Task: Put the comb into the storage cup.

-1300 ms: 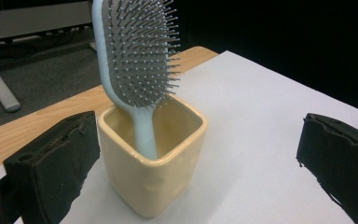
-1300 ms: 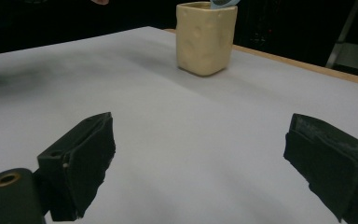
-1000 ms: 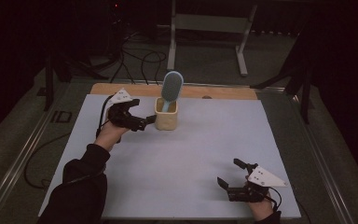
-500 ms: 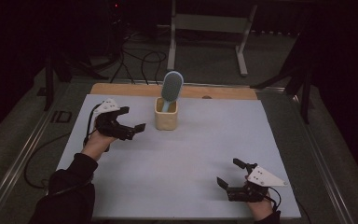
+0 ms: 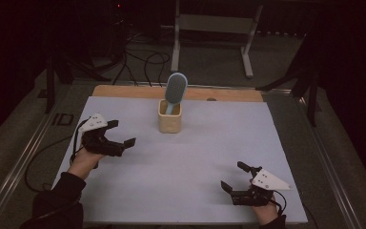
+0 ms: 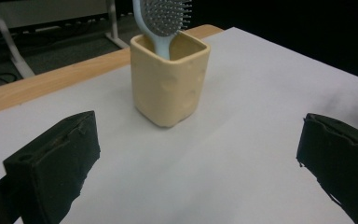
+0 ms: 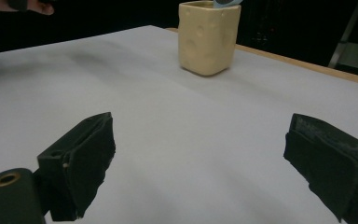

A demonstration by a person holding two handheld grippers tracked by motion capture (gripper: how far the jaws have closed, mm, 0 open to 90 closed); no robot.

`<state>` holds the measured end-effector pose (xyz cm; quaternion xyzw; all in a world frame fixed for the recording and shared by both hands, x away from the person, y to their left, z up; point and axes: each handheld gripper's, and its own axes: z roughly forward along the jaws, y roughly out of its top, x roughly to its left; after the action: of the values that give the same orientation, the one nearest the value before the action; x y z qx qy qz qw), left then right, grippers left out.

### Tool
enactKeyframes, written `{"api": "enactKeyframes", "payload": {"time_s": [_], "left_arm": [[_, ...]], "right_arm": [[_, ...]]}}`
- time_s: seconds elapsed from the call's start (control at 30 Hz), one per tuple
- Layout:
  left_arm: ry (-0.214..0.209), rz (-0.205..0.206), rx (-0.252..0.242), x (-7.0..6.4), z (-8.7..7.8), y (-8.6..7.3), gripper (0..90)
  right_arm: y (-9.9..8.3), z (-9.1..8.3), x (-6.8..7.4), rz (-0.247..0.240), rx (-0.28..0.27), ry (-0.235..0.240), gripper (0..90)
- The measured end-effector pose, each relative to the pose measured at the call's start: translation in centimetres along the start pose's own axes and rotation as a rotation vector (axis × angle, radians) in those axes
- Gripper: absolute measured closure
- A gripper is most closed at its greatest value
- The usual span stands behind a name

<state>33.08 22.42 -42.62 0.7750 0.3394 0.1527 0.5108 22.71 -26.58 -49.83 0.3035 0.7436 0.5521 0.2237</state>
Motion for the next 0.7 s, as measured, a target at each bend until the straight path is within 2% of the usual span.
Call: {"api": "enactKeyframes", "payload": {"time_s": [0.37,0.6,0.63,0.7], "left_arm": [[0.014,-0.003,-0.008,-0.9,-2.4,-2.3,0.0],[0.014,0.011,-0.007,-1.9,-3.9,-4.0,0.0],[0.006,-0.009,-0.018,-2.0,-4.3,-4.7,0.0],[0.01,-0.007,-0.014,-2.1,-4.4,-5.0,0.0]], "right_arm": [[0.0,0.1,0.0,-0.005,0.001,-0.001,8.3],[0.0,0.1,0.1,-0.006,0.003,-0.002,8.3],[0.0,0.1,0.1,-0.005,0.006,-0.001,8.3],[0.0,0.2,0.1,-0.005,0.006,0.0,8.3]]}}
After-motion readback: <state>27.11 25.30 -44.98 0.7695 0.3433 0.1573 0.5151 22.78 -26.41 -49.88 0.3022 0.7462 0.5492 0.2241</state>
